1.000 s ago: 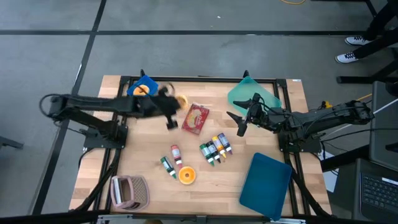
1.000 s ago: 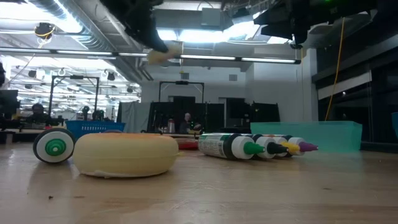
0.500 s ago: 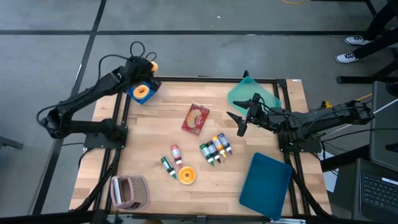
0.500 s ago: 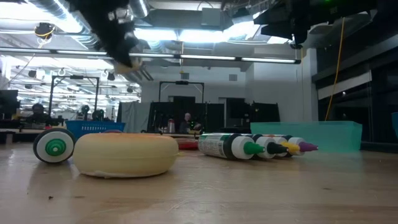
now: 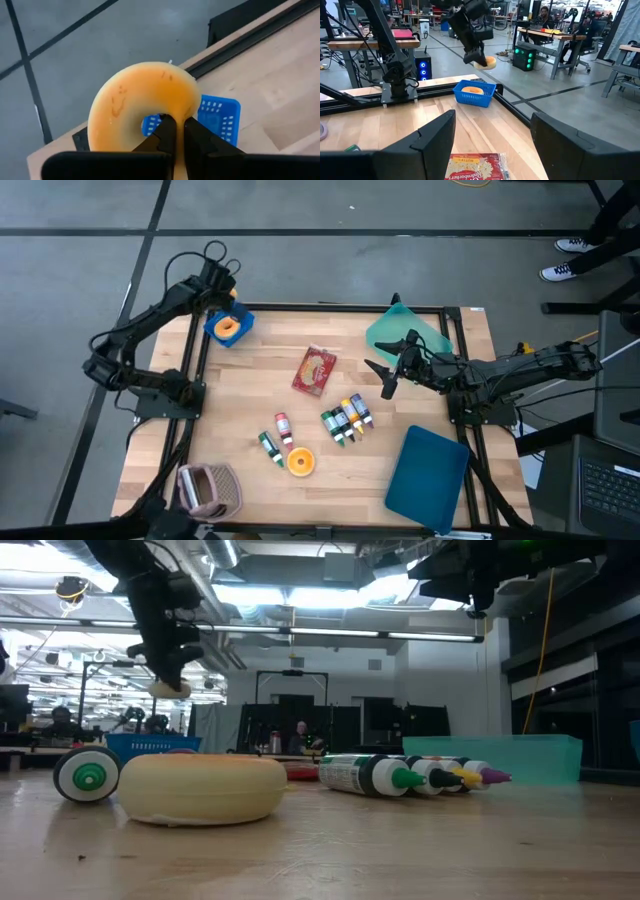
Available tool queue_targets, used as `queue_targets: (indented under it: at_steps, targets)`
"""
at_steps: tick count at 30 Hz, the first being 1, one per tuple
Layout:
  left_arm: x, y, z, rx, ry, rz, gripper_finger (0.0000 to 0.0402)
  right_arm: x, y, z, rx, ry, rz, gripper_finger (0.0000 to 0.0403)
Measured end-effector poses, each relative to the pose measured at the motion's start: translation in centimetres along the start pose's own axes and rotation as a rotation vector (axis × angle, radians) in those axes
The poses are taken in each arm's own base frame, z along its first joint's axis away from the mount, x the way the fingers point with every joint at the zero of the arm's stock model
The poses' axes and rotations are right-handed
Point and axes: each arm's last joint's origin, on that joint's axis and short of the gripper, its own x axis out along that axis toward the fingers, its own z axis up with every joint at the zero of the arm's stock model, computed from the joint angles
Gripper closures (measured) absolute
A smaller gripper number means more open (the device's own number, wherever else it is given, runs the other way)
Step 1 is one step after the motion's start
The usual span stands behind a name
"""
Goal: Pick & Place Food Item
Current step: Put the top yellow donut into the top blue bin
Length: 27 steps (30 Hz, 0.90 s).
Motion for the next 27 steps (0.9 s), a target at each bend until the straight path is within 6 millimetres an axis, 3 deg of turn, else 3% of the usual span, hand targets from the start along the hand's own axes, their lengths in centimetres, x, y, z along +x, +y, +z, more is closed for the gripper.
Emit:
queue_targets:
  at_steps: [10,18,27]
  targets:
    - [-1.9,-0.8,-0.2,0.023,-0.049,-0.068,0.0392,0.0,0.0,0.0,0.0,0.0,0.0,0.0149]
    - [-1.9,-0.5,-1.3,0.038,0.065,-0.001,0.0393,0.0,0.0,0.0,0.0,0.0,0.0,0.0149]
    - [-1.8,-0.3,-1.7,0.047,0.103,-0.058,0.0393,0.0,0.0,0.0,-0.001,0.003,0.001,0.0149]
